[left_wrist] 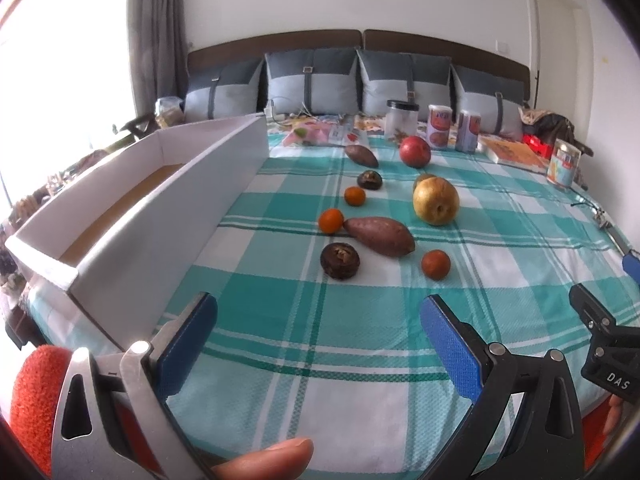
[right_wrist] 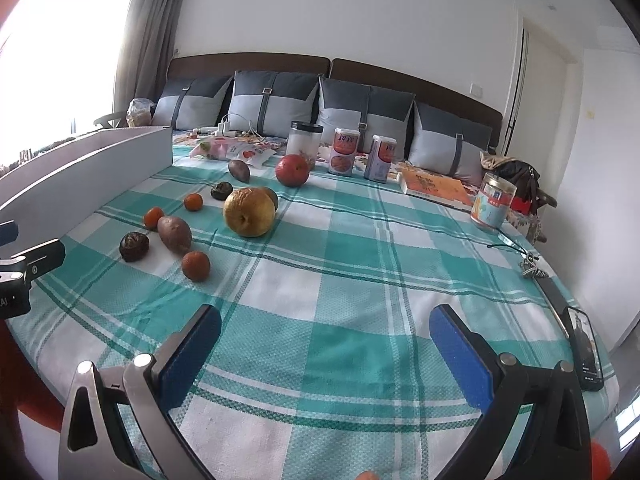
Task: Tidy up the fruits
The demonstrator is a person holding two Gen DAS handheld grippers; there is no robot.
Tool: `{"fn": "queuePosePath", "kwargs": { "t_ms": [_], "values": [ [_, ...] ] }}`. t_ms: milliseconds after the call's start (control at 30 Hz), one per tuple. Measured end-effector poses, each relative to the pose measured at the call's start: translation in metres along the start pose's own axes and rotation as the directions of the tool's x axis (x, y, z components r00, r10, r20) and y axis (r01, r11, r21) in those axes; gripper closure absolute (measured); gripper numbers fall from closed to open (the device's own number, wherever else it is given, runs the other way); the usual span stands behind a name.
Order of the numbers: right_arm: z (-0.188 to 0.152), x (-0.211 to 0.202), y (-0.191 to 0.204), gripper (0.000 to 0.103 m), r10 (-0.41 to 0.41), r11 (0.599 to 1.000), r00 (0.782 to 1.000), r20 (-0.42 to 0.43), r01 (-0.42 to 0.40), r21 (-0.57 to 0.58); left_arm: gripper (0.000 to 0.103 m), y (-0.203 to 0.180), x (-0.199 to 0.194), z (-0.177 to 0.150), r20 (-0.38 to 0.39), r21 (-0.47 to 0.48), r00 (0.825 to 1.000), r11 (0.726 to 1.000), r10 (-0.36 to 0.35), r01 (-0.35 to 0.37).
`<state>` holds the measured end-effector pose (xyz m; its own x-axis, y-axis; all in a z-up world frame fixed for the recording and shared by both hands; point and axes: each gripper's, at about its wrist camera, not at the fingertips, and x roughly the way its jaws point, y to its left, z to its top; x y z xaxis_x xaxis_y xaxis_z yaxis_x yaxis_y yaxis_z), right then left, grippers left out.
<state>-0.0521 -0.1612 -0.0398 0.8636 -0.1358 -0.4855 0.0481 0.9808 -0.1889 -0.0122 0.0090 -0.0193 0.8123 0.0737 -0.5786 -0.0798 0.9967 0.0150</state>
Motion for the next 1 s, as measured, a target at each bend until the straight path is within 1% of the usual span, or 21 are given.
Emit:
{"fn": "queuePosePath", "kwargs": {
  "t_ms": [300,400,600,767,1000],
  "values": [
    [0.0015,-0.0063,0.0029,0.000,0.007,1.000,0.999,0.044,-0.007,0.000,0.001,0.0069,-0.0035,0.0049,0.018,-0.030,1.000,1.000,0.007,-0.006],
    [0.0011,-0.0060,0.0046,0.000,0.010,1.000,0.999,0.045,-0.009,-0.008,0.001,0.0077,-0.0028,0.0047,0.021,-0.027,1.000,1.000,0.016,-0.015],
    [-0.0005,-0.0040,0.0064,0.000,0.013,1.000,0.999,0.037,-0.012,-0.019,0.001,0.0069,0.0019,0.0025,0.002,-0.015,1.000,1.000,0.026,-0.026],
    [-0.0003,-0.0035,0.0063,0.000,0.014,1.000,0.999,0.037,-0.014,-0.017,0.001,0.0065,0.0027,0.0025,0.011,-0.014,1.000,1.000,0.025,-0.025],
    [-0.0003,-0.0029,0.0064,0.000,0.017,1.000,0.999,0.034,-0.016,-0.019,0.001,0.0063,0.0034,0.0027,0.003,-0.006,1.000,1.000,0.026,-0.026]
  ]
}}
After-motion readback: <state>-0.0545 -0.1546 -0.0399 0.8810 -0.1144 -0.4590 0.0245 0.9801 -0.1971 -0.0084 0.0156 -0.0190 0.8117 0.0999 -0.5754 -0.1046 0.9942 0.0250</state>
